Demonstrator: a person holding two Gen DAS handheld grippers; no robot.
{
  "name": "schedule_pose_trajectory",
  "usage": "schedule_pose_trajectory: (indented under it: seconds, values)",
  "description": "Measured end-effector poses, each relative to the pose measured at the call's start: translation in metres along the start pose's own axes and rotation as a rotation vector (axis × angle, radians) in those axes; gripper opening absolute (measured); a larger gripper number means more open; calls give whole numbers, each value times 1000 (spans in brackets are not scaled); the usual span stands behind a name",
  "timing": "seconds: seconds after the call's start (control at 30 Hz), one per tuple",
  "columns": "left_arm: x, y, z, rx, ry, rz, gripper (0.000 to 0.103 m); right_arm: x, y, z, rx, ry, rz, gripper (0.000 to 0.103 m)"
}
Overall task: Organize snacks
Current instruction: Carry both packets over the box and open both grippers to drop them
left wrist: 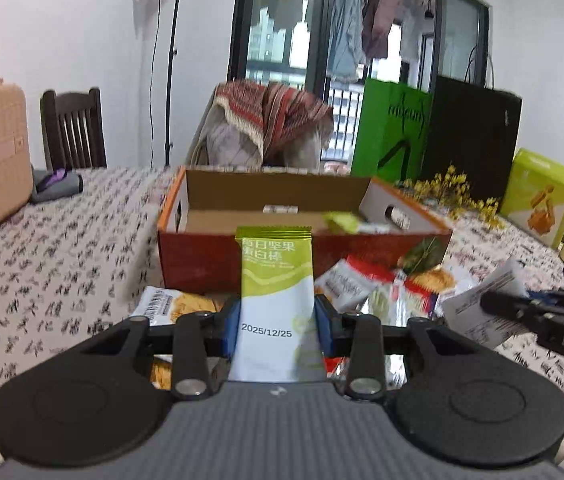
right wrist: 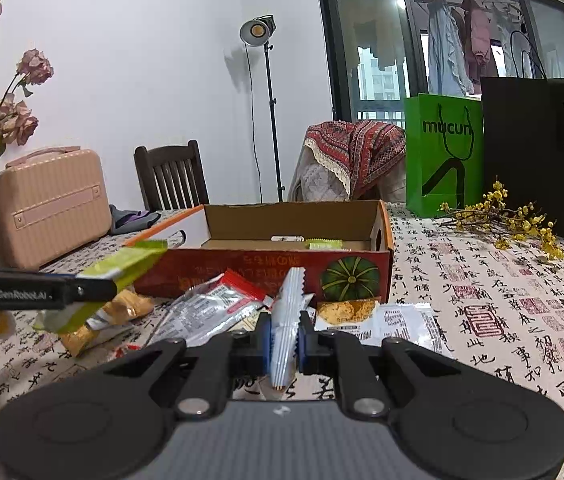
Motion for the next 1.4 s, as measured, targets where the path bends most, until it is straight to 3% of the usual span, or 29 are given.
schedule_pose_trajectory:
  seconds: [0.23, 0.57, 0.97, 1.2, 1.4]
  values:
    - [0, -1, 24, 60, -3, 12, 38, -1, 0, 17, 46, 1, 2, 12]
    - [-1, 18, 67, 106, -24, 38, 38, 1, 21, 67, 128, 7, 6, 12]
    - [-5, 73, 104, 100, -70, 90, 38, 6, 91, 122, 90, 51, 11, 12]
    - [-20, 118, 98, 59, -131, 150, 39, 15, 144, 118, 33, 109, -19, 12]
    - [-36, 141, 83, 36, -146, 164, 39, 30, 165, 99, 39, 127, -44, 12]
Point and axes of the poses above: each gripper's, at about its wrist camera, not at the fingertips, and y roughly the way its jaws point, x to its right, z to its top, the point moved 7 cm from there along y, roughly the way its jaws point, and after that the axes turned 3 degrees about -x, right-handed, at the moved point
